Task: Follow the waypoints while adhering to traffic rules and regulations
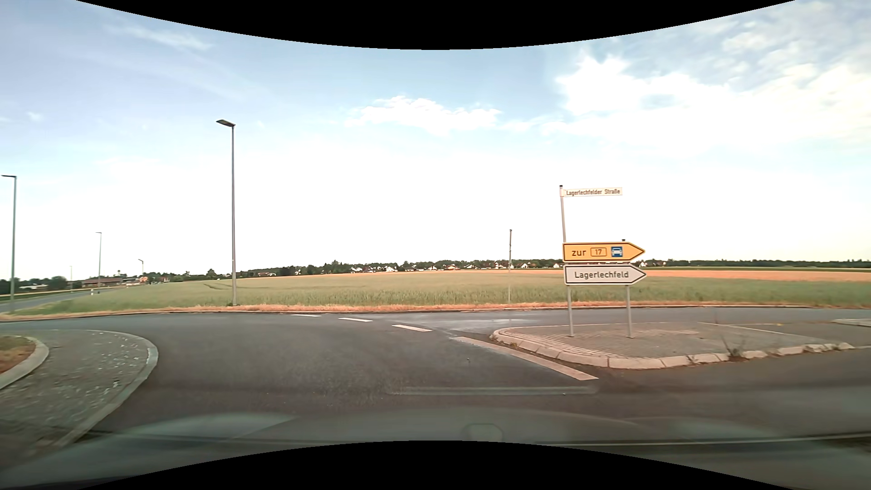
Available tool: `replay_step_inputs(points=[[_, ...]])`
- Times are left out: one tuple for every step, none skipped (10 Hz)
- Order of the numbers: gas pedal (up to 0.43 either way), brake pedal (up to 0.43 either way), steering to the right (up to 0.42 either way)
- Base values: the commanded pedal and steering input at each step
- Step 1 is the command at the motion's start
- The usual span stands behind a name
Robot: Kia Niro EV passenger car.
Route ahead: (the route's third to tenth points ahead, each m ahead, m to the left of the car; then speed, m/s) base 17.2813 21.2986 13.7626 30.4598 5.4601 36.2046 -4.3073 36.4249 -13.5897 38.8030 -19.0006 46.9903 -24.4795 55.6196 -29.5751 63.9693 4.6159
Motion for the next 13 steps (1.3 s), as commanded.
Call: replay_step_inputs(points=[[0.098,0.0,-0.229],[0.098,0.0,-0.238],[0.098,0.0,-0.248],[0.098,0.0,-0.266],[0.13,0.0,-0.28],[0.15,0.0,-0.284],[0.15,0.0,-0.283],[0.15,0.0,-0.28],[0.15,0.0,-0.277],[0.15,0.0,-0.278],[0.15,0.0,-0.283],[0.138,0.0,-0.294],[0.138,0.0,-0.3]])
